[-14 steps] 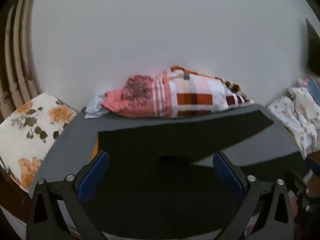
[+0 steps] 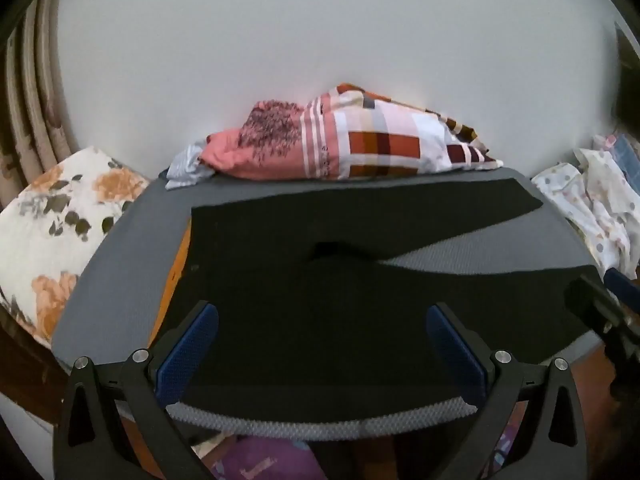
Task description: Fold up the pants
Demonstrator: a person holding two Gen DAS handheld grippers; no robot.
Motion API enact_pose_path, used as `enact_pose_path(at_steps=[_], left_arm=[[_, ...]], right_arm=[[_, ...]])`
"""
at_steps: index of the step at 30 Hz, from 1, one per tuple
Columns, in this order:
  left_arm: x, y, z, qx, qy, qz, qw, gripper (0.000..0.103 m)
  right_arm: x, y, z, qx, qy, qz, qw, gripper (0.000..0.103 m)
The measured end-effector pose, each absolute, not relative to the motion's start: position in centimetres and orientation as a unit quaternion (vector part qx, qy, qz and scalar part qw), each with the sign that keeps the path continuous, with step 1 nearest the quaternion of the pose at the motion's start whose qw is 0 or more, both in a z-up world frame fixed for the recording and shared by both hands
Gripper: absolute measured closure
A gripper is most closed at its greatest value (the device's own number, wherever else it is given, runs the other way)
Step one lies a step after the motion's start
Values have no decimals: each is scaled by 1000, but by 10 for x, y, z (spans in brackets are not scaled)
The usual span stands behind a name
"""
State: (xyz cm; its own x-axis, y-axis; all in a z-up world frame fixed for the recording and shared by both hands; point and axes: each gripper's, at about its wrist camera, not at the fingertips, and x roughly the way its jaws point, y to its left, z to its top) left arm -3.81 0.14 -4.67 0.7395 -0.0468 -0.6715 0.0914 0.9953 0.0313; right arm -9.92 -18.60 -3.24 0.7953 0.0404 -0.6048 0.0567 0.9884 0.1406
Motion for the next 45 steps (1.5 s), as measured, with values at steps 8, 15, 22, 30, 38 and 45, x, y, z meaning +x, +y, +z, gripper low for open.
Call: enact_pose_path(at_steps=[8, 15, 22, 30, 38, 45], left_arm=[[-53, 0, -62, 61, 361, -30, 930, 0], [-53, 1, -67, 56, 366, -28, 929, 0], [-52, 3, -75, 59, 372, -25, 926, 0], [-25, 7, -85, 66, 388, -20, 919, 0], [38, 57, -95, 55, 411, -23, 910, 0], [142, 179, -118, 7, 411, 0, 911, 0]], right_arm=[[-83, -181, -35, 85, 350, 6, 933, 0], [-84, -175, -39, 82, 349, 13, 933, 0], [-81, -173, -46, 87, 362, 20, 928, 0], [-70, -172, -57, 84, 375, 23, 923, 0], [-50, -170, -76, 78, 404, 25, 911, 0], [-23, -163, -92, 63, 431, 35, 900, 0]])
